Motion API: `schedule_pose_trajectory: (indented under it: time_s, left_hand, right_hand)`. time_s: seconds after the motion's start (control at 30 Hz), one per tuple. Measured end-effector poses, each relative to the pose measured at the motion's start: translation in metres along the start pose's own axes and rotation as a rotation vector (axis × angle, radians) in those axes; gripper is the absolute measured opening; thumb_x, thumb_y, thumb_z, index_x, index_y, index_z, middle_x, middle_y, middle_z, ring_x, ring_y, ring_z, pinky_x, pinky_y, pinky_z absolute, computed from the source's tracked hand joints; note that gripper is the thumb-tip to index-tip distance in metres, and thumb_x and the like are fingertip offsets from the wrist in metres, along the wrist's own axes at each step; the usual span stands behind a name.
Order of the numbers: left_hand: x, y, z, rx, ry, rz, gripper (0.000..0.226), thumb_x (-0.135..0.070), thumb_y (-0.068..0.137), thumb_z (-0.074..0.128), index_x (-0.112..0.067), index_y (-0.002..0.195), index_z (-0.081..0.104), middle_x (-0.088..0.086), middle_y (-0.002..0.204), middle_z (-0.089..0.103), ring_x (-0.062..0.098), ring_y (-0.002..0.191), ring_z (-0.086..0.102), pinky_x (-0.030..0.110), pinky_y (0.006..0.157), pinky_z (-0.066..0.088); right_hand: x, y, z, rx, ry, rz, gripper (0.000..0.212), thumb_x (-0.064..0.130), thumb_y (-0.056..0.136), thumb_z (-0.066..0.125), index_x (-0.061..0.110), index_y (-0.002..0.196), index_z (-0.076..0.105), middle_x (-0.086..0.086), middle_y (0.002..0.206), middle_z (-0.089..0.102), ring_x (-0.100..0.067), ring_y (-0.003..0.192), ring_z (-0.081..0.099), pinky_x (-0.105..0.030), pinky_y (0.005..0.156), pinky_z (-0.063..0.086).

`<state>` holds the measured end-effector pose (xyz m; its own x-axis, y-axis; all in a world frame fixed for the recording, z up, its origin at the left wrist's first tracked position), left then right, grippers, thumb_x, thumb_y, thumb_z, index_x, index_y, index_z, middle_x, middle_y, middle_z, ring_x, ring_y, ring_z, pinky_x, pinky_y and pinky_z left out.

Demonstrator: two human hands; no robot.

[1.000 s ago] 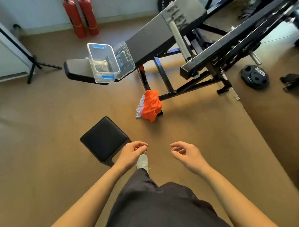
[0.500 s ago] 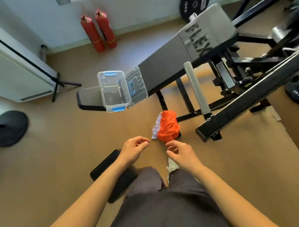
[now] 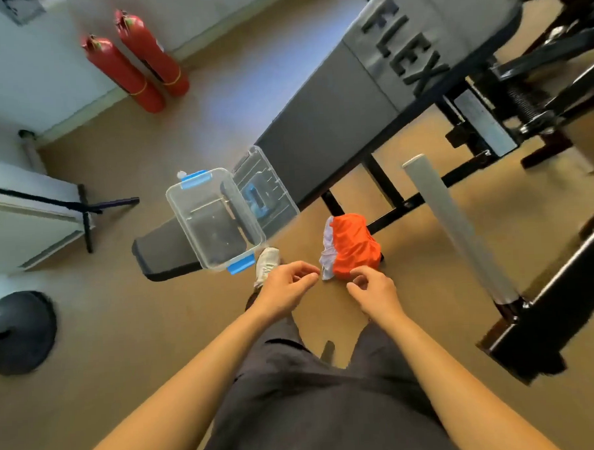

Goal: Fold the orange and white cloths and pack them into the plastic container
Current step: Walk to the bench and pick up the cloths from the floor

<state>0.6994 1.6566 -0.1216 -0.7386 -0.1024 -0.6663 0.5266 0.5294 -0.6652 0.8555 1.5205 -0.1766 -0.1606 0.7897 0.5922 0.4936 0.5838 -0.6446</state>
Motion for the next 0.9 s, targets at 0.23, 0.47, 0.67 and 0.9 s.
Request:
schedule_pose_trajectory:
  time_s: [0.23, 0.47, 0.67, 0.9]
  left_hand:
    - [0.082, 0.199, 0.041, 0.326, 0.269, 0.032, 0.023, -0.035, 0.097, 0.058, -0.022, 0.108, 0.074, 0.000, 0.102, 0.072, 0.020, 0.094, 0.065, 0.032, 0.080, 0.050]
    - [0.193, 0.360, 0.174, 0.264, 0.066, -0.087, 0.033, -0.031, 0.092, 0.059, -0.005, 0.105, 0.074, 0.009, 0.106, 0.072, 0.022, 0.100, 0.064, 0.028, 0.079, 0.041]
    - [0.269, 0.444, 0.263, 0.122, 0.004, -0.148, 0.071, -0.032, 0.091, 0.069, -0.006, 0.150, 0.039, 0.021, 0.150, 0.047, 0.037, 0.138, 0.046, 0.046, 0.113, 0.038]
    - [0.296, 0.476, 0.288, 0.044, 0.026, -0.193, 0.024, -0.032, 0.084, 0.066, -0.019, 0.071, 0.051, 0.016, 0.094, 0.070, 0.039, 0.098, 0.066, 0.042, 0.079, 0.050]
  right_hand:
    - [-0.078, 0.132, 0.066, -0.160, 0.062, 0.267, 0.022, 0.015, 0.088, 0.070, 0.011, 0.109, 0.070, -0.004, 0.093, 0.069, -0.020, 0.089, 0.064, -0.036, 0.088, 0.052]
    - [-0.212, 0.276, 0.115, -0.213, 0.022, 0.299, 0.021, 0.020, 0.087, 0.071, 0.009, 0.105, 0.070, -0.010, 0.099, 0.073, -0.028, 0.093, 0.067, -0.040, 0.085, 0.053]
    - [-0.320, 0.362, 0.153, -0.180, 0.045, 0.245, 0.056, 0.035, 0.081, 0.069, 0.016, 0.133, 0.057, -0.005, 0.121, 0.067, -0.024, 0.110, 0.062, -0.037, 0.094, 0.050]
    - [-0.339, 0.388, 0.161, -0.347, 0.012, 0.317, 0.014, 0.020, 0.085, 0.074, 0.012, 0.095, 0.072, -0.004, 0.082, 0.067, -0.026, 0.082, 0.065, -0.030, 0.075, 0.047]
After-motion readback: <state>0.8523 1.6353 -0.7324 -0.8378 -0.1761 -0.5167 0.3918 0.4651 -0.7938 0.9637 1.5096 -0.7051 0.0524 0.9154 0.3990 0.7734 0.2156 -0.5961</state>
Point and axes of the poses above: each hand's wrist, its own y-axis towards the middle knuckle, its own z-axis out of the palm, x = y × z, the point moved 1 cm from there along y, towards the middle knuckle
